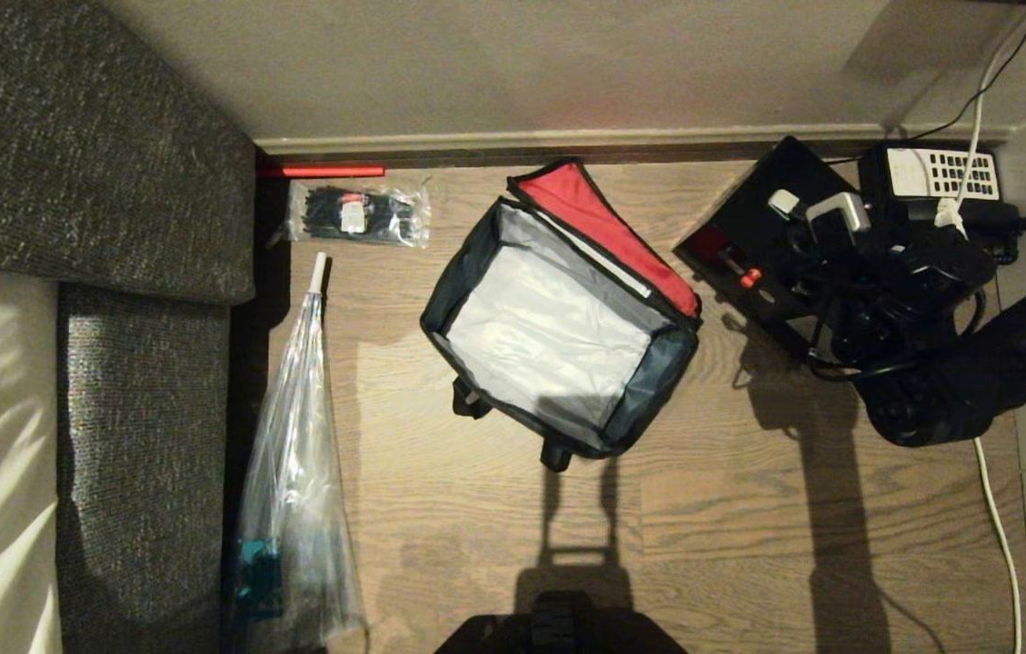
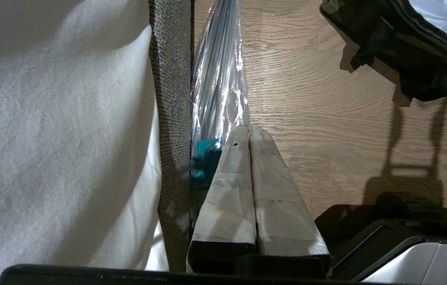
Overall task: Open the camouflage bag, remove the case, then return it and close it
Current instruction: Grip the handle again
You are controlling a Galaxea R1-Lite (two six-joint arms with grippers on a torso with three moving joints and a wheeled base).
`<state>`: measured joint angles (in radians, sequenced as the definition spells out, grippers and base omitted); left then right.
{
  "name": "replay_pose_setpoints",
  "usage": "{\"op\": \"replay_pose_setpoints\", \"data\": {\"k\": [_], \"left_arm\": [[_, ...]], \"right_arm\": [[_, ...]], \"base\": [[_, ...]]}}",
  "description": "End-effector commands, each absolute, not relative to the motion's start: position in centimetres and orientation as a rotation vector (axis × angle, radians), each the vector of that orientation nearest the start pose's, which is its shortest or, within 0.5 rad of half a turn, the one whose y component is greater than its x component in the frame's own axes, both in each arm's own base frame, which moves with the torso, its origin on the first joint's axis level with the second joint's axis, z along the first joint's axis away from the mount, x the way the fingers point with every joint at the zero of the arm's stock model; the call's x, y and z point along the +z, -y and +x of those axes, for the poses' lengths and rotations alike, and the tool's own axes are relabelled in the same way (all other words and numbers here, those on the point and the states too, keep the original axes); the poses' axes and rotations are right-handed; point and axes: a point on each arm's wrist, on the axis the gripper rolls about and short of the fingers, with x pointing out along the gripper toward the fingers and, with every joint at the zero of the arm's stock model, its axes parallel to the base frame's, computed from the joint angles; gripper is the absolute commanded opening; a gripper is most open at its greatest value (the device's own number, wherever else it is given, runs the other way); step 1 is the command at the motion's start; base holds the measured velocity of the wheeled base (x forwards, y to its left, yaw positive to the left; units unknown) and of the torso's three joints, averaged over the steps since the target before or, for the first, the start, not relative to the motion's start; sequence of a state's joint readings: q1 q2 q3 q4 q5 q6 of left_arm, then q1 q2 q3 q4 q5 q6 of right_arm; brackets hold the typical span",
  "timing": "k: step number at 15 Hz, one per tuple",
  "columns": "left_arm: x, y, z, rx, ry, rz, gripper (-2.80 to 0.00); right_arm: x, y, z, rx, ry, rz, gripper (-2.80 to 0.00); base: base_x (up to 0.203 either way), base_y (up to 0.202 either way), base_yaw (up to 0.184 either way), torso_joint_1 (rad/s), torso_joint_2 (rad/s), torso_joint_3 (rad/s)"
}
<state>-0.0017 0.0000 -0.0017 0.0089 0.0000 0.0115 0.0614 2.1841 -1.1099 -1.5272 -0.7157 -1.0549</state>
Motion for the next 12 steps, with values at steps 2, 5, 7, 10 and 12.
{"op": "replay_pose_setpoints", "data": {"k": [2, 5, 7, 10, 12], "left_arm": [[7.5, 0.0, -2.3, -0.002, -0.008, 0.011, -2.80], [7.5, 0.0, -2.3, -0.002, -0.007, 0.011, -2.80], [7.5, 0.0, -2.3, 0.000, -0.006, 0.012, -2.80], [7.5, 0.0, -2.3, -0.002, -0.008, 0.012, -2.80], [7.5, 0.0, -2.3, -0.001, -0.008, 0.011, -2.80]], "right_arm": [[14.8, 1.1, 42.5, -0.835, -0.013, -0.854, 0.00], [13.8, 1.0, 42.7, -0.830, -0.038, -0.853, 0.00], [13.2, 0.8, 42.7, -0.839, -0.064, -0.854, 0.00], [12.5, -0.3, 43.1, -0.826, -0.073, -0.854, -2.80], [12.2, -1.0, 43.3, -0.829, -0.085, -0.850, -2.80]], "base": [[0.000, 0.000, 0.000, 0.000, 0.00, 0.000], [0.000, 0.000, 0.000, 0.000, 0.00, 0.000], [0.000, 0.000, 0.000, 0.000, 0.00, 0.000], [0.000, 0.000, 0.000, 0.000, 0.00, 0.000], [0.000, 0.000, 0.000, 0.000, 0.00, 0.000]]}}
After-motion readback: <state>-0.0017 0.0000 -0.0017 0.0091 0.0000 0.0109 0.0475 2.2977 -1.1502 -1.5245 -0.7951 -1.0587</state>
